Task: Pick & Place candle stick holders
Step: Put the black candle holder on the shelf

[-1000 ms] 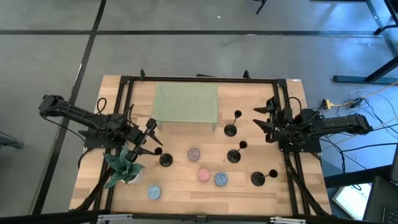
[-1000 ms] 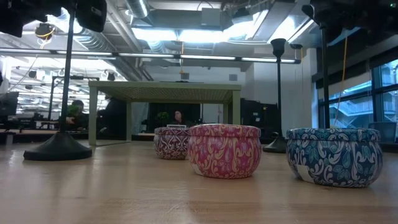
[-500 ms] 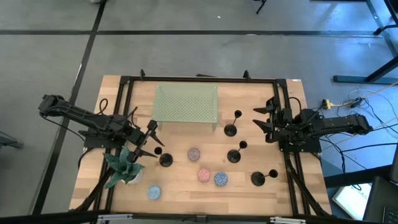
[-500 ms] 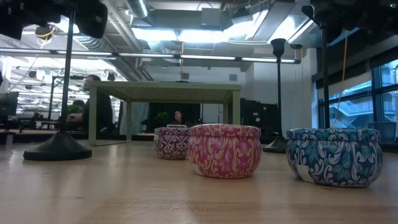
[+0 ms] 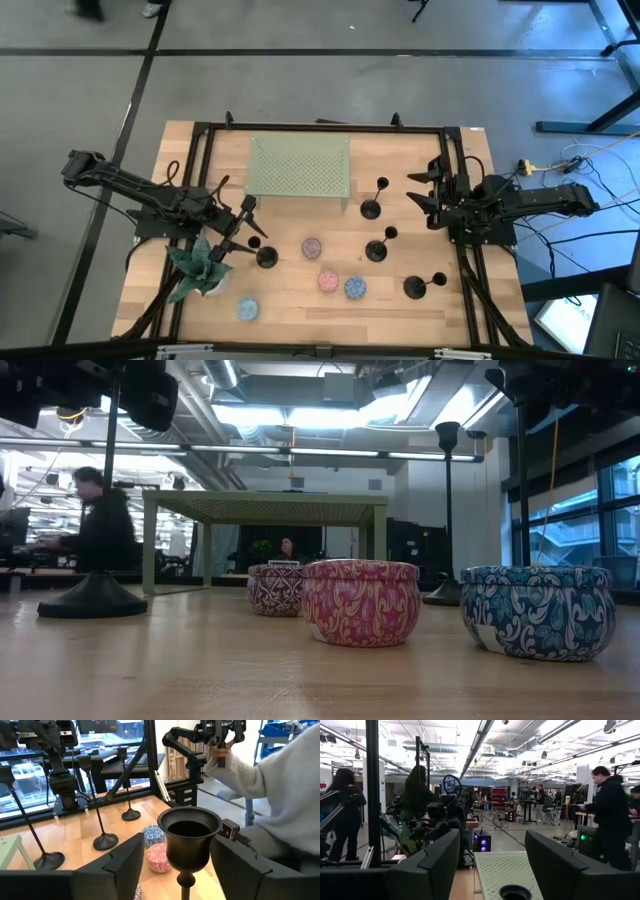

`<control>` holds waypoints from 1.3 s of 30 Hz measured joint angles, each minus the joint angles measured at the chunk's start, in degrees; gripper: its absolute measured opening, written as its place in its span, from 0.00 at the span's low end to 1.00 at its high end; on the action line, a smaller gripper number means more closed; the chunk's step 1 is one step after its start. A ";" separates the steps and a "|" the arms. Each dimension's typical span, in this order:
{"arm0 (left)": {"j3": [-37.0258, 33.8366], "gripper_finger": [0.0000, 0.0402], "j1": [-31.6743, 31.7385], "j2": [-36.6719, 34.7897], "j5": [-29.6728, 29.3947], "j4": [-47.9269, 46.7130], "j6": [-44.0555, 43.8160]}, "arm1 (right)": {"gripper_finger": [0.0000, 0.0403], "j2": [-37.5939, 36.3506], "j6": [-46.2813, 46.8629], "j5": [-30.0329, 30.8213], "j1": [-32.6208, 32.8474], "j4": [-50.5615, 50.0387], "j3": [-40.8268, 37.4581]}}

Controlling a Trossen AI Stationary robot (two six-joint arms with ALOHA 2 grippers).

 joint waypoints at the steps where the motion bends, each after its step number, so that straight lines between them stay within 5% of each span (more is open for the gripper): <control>1: 0.00 0.49 0.00 -0.02 -0.01 0.39 0.00 | 0.57 0.00 0.00 0.01 0.01 -0.01 0.00; 9: 0.00 0.27 0.00 -0.07 -0.20 3.64 -0.14 | 0.57 -0.01 0.00 0.01 0.01 -0.41 0.00; 16: 0.93 0.26 0.00 -0.06 -0.86 7.33 -0.74 | 0.57 0.00 0.00 0.00 0.01 -1.25 0.00; 25: 11.46 0.27 0.00 2.19 -1.84 5.77 -2.66 | 0.57 0.04 0.00 0.00 0.01 -1.23 0.00; 32: 27.40 0.27 0.37 5.45 -19.90 -10.00 -2.42 | 0.57 1.63 0.00 0.02 0.00 -1.35 0.00; 39: 43.65 0.27 3.90 8.02 -26.91 -20.83 -0.31 | 0.57 3.12 -0.21 0.01 0.01 -1.17 0.00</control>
